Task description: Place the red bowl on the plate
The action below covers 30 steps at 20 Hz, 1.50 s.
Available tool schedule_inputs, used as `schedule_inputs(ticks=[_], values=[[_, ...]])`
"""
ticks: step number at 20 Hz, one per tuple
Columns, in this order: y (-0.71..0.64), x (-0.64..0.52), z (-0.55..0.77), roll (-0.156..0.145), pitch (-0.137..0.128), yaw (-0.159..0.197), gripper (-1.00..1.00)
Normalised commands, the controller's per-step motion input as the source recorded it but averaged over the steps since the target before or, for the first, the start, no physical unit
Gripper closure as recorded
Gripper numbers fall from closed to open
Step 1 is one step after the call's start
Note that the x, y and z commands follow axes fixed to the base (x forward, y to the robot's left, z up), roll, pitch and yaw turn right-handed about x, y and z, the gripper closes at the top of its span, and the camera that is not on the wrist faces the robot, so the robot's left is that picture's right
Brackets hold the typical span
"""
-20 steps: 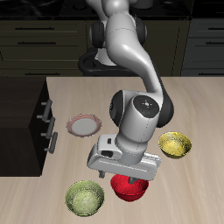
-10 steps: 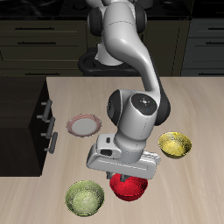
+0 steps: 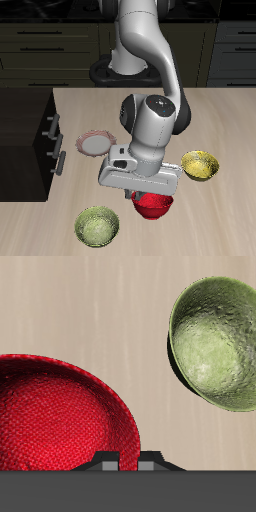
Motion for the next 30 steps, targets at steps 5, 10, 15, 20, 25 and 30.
schedule_inputs(ticks=[5,10,15,20,25,30], values=[[-0.01,-0.13,0.26,0.000,-0.054,0.032,1.00],[0.00,-0.19,0.36,0.003,-0.080,0.029,1.00],[0.00,-0.17,0.28,0.012,-0.052,0.010,1.00],[0.01,-0.24,0.38,0.007,-0.071,0.010,1.00],[-0.05,-0.17,0.28,0.012,-0.061,0.006,1.00],[-0.15,-0.13,-0.02,-0.020,-0.001,0.007,1.00]])
